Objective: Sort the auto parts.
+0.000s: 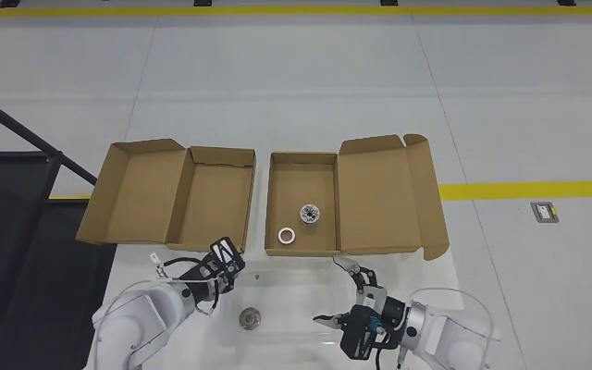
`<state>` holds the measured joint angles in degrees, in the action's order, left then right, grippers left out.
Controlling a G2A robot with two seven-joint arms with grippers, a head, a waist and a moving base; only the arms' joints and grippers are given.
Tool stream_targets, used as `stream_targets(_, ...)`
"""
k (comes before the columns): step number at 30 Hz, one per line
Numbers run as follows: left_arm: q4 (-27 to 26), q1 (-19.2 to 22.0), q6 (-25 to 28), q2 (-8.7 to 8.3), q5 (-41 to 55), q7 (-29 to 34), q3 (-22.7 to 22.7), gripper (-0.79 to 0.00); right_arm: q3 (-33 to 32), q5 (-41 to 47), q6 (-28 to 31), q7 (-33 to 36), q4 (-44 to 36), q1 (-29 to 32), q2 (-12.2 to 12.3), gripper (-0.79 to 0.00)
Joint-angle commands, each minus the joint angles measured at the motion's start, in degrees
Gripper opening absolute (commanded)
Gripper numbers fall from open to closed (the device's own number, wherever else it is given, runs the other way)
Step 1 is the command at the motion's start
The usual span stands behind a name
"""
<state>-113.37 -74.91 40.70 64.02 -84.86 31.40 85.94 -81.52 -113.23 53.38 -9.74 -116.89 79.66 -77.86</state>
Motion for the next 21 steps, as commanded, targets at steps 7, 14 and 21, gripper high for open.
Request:
stream_targets(7, 0.0, 0.0, 0.1, -0.02, -0.1, -0.2, 0.2, -0.785, 0.0, 0.0, 0.0, 0.0, 0.0, 0.0, 0.0, 0.000)
stream_targets(14, 1.4, 0.4, -4.5, 0.10, -2.5, -1.4, -0.7, -0.785, 0.0, 0.0, 0.0, 0.0, 0.0, 0.0, 0.0, 0.000)
stream_targets(21, 21.3, 14.6, -18.0, 1.89, 0.6, -1.6, -6.7, -0.785, 0.0, 0.0, 0.0, 0.0, 0.0, 0.0, 0.0, 0.000)
